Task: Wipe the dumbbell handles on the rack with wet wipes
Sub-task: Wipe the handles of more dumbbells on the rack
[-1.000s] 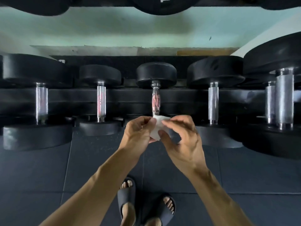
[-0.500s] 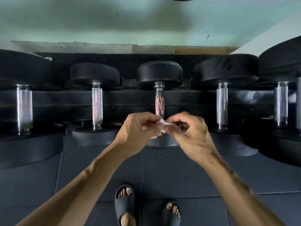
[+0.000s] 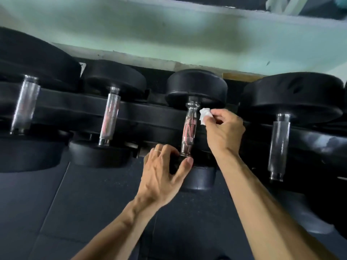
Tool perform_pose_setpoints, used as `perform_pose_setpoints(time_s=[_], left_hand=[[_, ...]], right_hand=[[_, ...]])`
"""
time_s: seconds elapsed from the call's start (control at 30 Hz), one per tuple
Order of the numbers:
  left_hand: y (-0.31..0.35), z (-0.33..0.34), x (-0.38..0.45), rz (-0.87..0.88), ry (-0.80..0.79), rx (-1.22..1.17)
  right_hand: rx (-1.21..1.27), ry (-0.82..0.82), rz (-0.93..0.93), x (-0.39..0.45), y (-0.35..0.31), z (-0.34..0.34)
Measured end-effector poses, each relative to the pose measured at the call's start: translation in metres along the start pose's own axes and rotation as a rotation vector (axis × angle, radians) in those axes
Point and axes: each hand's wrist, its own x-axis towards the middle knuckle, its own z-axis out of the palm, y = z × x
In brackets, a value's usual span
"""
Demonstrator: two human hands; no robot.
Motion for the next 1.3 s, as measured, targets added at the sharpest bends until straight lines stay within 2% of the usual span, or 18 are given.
perform_pose_setpoints(time_s=[0.1,0.27,0.47,0.67,0.87,1.03,1.1,1.23,1.3], left_hand=[[-0.010,0.016,-0.001,0.067,0.190,0.014],[-0.012,0.019,0.001,0.095,0.234,0.031],[-0.013,0.020,0.002,0.102,0.225,0.028],[-0.017,0.022,0.003,0.117,0.244,0.025],[-0.015,0.022,0.002,0.119,0.248,0.023],[-0.016,0.022,0.003,0.104,0.240,0.036],[-0.015,0.022,0.003,0.103,0.237,0.027],[-0.014,0.021,0.001,0.093,0.245,0.031],[-0.014,0.021,0.002,0.091,0.242,0.028]], right_hand=[[0.030,-0.041,-0.053,0.013,0.009,0.015],[0.017,-0.173,-0.097,0.025,0.023,0.014],[-0.058,-0.433,0.162,-0.002,0.040,-0.004],[0.012,-0.212,0.063,0.012,0.020,0.013],[0.009,-0.324,0.163,-0.010,0.021,-0.001],[0.143,-0.137,0.172,0.018,0.004,0.023],[0.056,-0.186,0.172,0.008,0.012,0.017],[-0.108,-0.477,0.267,-0.025,0.021,-0.016],[-0.066,-0.388,0.243,-0.017,0.017,-0.009]])
